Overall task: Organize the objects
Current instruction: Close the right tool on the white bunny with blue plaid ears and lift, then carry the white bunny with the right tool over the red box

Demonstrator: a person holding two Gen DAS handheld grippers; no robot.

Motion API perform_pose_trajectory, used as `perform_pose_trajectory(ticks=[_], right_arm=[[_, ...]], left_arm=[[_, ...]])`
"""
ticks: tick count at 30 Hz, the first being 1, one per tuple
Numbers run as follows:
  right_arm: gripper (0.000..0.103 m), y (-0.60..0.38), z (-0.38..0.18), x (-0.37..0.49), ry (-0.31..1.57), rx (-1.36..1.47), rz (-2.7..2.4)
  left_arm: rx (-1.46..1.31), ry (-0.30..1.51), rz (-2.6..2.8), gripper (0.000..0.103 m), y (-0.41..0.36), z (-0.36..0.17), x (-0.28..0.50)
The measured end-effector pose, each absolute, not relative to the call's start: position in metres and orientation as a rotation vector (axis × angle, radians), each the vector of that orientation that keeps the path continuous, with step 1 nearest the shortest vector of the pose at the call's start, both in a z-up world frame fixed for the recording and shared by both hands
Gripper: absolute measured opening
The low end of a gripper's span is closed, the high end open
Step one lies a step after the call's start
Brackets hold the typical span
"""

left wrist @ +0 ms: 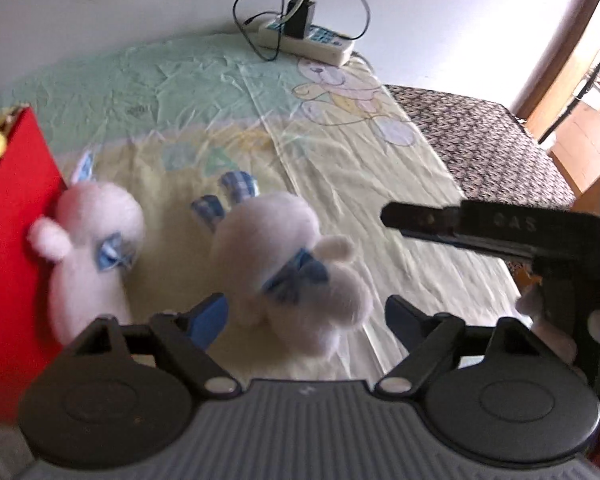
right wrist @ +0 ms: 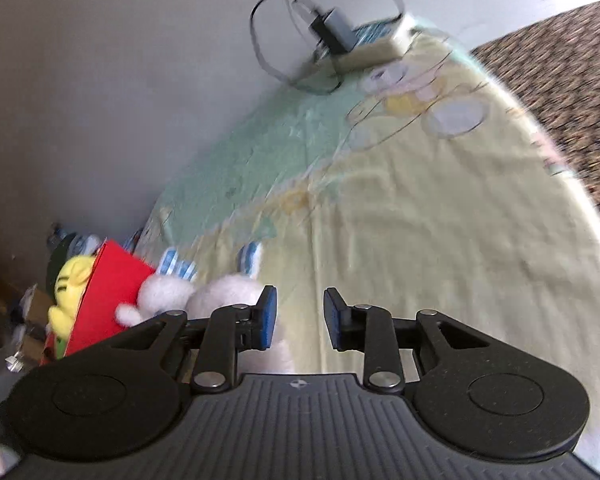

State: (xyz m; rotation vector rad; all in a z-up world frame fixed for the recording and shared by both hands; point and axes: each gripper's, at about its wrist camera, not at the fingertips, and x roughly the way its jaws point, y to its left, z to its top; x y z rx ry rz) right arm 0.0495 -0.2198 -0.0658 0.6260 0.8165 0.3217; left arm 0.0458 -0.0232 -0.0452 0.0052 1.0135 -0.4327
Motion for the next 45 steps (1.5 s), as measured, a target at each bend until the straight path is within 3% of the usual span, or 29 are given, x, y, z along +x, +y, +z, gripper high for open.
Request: perform_pose_trajectory(ticks=[5, 8, 15, 27, 45], right_arm=[[0.032, -0.209, -0.078, 0.067, 0.852, 0.628, 0.438], [0.048, -0.201, -0.088, 0.079, 0.877, 0.642, 0.468], [0.051, -0.201, -0.102, 0.090, 0.900, 0.728, 0.522], [0.033, -0.215, -0.111, 0.078, 0.991, 0.908, 0.611], [0.032, -0.175, -0.078, 0.001, 1.025, 0.714, 0.698]], left_arm=[[-0.047, 1.095, -0.374, 0.076, -0.018, -0.067, 0.071], [-0.091, 1.114, -0.373, 0.075, -0.012, -0.071, 0.081], [-0.122, 1.123, -0.398, 0.076, -0.013, -0.077, 0.093], [-0.084, 1.119, -0.461, 0.076, -0.018, -0.080, 0.095], [0.076, 1.077, -0.528, 0.076, -0.003, -0.060, 0.008]])
